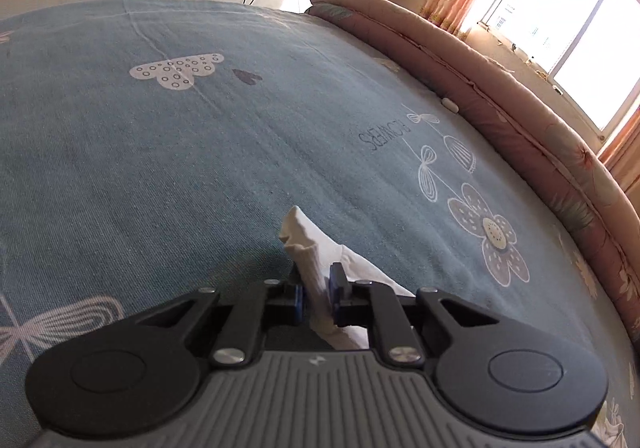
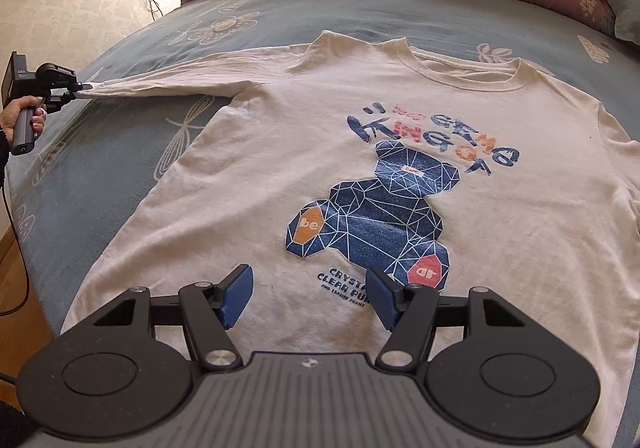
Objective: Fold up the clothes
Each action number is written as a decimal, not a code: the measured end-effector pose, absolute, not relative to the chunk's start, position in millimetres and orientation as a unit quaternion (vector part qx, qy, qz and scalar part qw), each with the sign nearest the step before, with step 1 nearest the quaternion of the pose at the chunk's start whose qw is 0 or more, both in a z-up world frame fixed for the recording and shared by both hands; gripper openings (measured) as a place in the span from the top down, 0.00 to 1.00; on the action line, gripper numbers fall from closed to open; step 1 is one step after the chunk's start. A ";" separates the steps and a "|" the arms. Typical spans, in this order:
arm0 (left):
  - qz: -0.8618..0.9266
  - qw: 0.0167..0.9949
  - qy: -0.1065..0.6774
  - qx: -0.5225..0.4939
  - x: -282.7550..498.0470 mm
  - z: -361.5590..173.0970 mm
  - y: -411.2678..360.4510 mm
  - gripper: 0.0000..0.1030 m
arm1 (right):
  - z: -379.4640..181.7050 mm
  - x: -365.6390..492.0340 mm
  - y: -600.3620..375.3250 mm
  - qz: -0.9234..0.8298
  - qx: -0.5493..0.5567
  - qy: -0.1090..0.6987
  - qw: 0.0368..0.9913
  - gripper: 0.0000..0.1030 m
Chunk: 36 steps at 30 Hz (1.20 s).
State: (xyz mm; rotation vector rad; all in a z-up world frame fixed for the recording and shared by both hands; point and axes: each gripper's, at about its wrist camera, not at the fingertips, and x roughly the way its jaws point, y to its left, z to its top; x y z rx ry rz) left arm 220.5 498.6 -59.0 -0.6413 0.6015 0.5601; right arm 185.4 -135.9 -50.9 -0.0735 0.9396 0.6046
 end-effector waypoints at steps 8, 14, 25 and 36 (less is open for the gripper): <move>0.296 0.875 0.318 -0.213 215.5 -38.5 484.0 0.71 | -44.3 183.9 -141.1 0.262 -0.040 0.427 0.865 0.31; 0.150 0.920 0.337 -0.130 247.3 -22.8 391.5 0.50 | -54.8 188.3 -141.4 0.233 -0.044 0.440 0.866 0.16; 0.065 0.918 0.392 -0.001 302.9 -74.9 283.1 0.35 | -68.3 180.4 -129.6 0.225 -0.079 0.445 0.863 0.00; 0.048 0.914 0.386 -0.113 306.1 -32.1 301.3 0.22 | -64.0 180.8 -133.6 0.236 -0.087 0.439 0.863 0.00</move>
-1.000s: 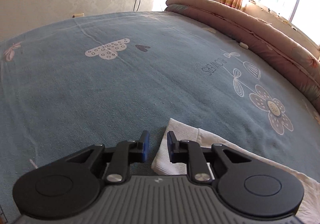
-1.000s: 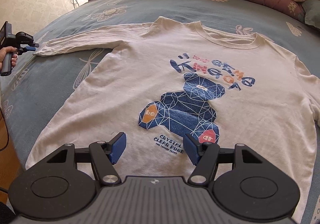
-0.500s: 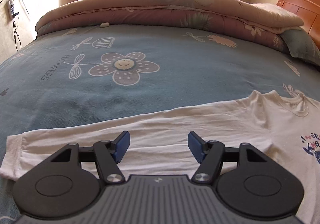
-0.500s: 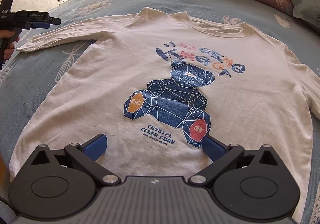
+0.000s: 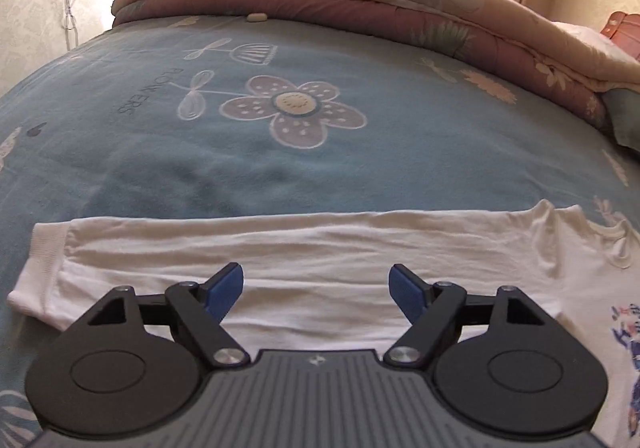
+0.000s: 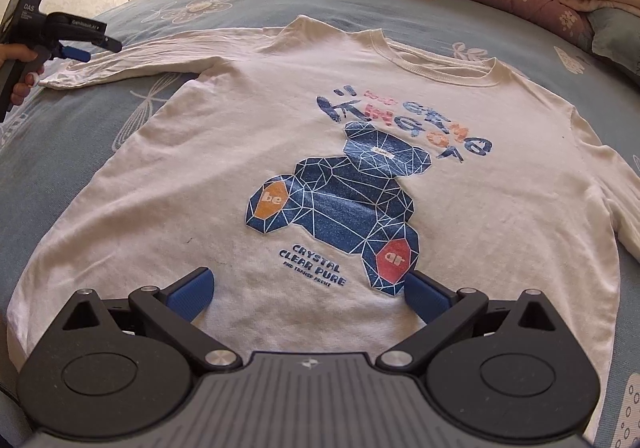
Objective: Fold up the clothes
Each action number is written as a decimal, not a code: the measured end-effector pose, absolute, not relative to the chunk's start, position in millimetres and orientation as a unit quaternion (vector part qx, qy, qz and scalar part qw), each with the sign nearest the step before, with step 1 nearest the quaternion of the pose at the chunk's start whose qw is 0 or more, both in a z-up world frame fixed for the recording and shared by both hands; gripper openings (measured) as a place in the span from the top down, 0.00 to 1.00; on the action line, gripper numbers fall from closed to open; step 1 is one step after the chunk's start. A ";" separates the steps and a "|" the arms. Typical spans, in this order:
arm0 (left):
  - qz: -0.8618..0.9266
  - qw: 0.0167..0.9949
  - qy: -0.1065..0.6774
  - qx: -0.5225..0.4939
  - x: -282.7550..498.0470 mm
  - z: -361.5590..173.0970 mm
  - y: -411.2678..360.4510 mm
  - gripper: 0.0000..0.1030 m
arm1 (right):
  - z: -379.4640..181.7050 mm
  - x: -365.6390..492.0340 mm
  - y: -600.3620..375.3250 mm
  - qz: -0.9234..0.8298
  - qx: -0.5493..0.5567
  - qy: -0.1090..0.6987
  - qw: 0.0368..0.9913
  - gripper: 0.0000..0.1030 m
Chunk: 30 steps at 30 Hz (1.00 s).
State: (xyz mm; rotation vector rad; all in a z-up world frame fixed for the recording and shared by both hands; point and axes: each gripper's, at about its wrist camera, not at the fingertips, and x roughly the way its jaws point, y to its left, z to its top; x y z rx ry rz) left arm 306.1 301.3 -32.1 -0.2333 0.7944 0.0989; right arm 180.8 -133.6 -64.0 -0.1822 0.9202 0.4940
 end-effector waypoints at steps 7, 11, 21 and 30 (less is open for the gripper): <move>-0.166 0.870 0.400 -0.237 394.3 -37.9 198.4 0.20 | -45.2 185.0 -158.8 0.207 -0.108 0.413 0.880 0.00; -0.162 0.842 0.432 -0.278 439.7 -71.9 173.7 0.21 | -57.7 186.2 -178.1 0.187 -0.106 0.431 0.876 0.00; -0.053 0.885 0.394 -0.244 458.4 -72.7 180.4 0.22 | -73.9 175.9 -197.4 0.202 -0.070 0.414 0.885 0.00; -0.141 0.870 0.425 -0.205 442.7 -47.4 129.1 0.18 | -76.7 172.6 -200.0 0.209 -0.069 0.398 0.891 0.00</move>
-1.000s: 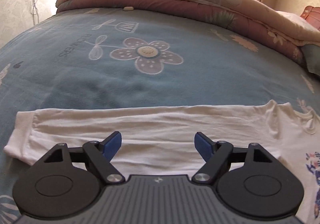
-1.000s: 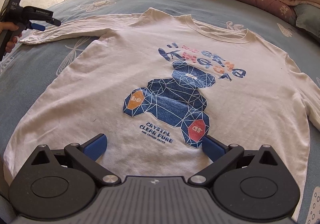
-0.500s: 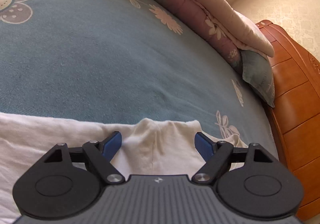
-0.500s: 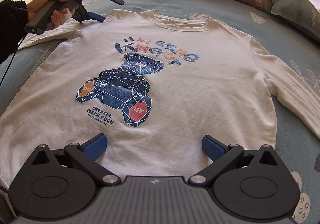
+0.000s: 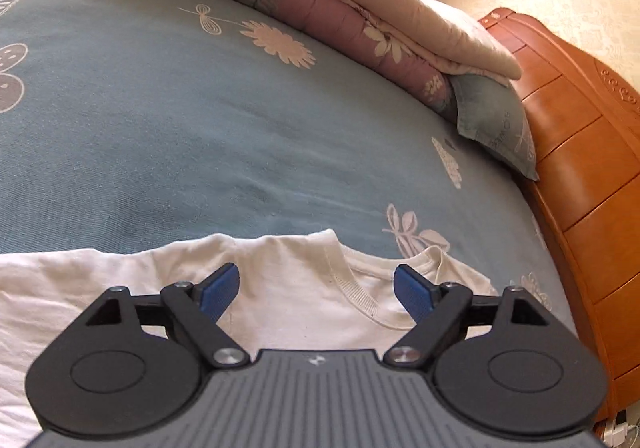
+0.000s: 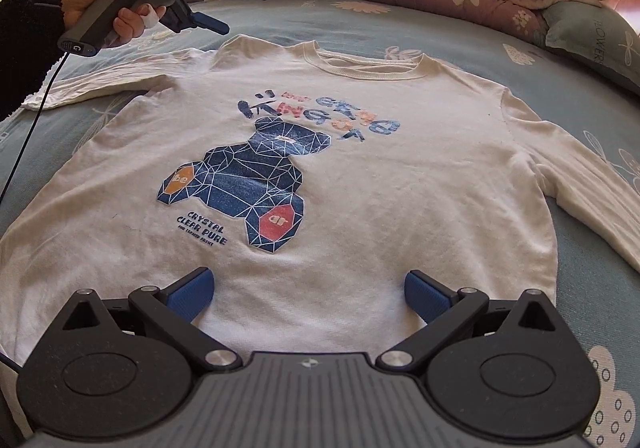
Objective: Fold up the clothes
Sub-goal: 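Press the left gripper along the sleeve near the collar to smooth it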
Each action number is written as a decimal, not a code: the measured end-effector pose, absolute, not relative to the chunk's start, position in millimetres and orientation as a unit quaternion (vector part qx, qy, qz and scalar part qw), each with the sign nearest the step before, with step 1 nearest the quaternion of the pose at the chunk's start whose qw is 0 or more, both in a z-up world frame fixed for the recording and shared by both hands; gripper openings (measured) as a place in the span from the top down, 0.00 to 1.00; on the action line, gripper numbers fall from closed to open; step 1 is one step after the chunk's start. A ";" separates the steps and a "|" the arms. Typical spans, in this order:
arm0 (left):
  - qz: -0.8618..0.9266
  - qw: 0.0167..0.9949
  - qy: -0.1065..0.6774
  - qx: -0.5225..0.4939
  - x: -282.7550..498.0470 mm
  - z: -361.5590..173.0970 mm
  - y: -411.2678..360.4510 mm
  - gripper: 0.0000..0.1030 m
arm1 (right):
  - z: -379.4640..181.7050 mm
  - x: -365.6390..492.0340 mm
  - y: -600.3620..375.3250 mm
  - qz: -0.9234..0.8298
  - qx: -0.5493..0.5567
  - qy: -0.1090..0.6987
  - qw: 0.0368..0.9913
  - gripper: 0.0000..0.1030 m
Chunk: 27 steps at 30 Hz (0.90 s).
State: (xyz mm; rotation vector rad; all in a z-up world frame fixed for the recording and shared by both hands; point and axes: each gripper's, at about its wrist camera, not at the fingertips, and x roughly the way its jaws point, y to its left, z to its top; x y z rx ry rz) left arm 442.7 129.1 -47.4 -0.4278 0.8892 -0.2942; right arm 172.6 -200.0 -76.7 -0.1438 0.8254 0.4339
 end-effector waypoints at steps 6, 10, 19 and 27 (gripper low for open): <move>-0.083 0.871 0.435 -0.211 474.7 -80.0 129.9 0.15 | -77.1 170.7 -199.7 0.206 -0.070 0.394 0.893 0.00; -0.063 0.879 0.436 -0.182 486.9 -72.8 123.5 0.14 | -77.6 169.9 -198.7 0.202 -0.071 0.392 0.895 0.00; -0.099 0.881 0.433 -0.161 447.9 -44.3 122.8 0.13 | -77.2 170.5 -198.5 0.202 -0.071 0.394 0.894 0.00; -0.064 0.881 0.447 -0.143 473.3 -73.0 124.6 0.13 | -76.9 171.0 -197.9 0.200 -0.072 0.396 0.893 0.00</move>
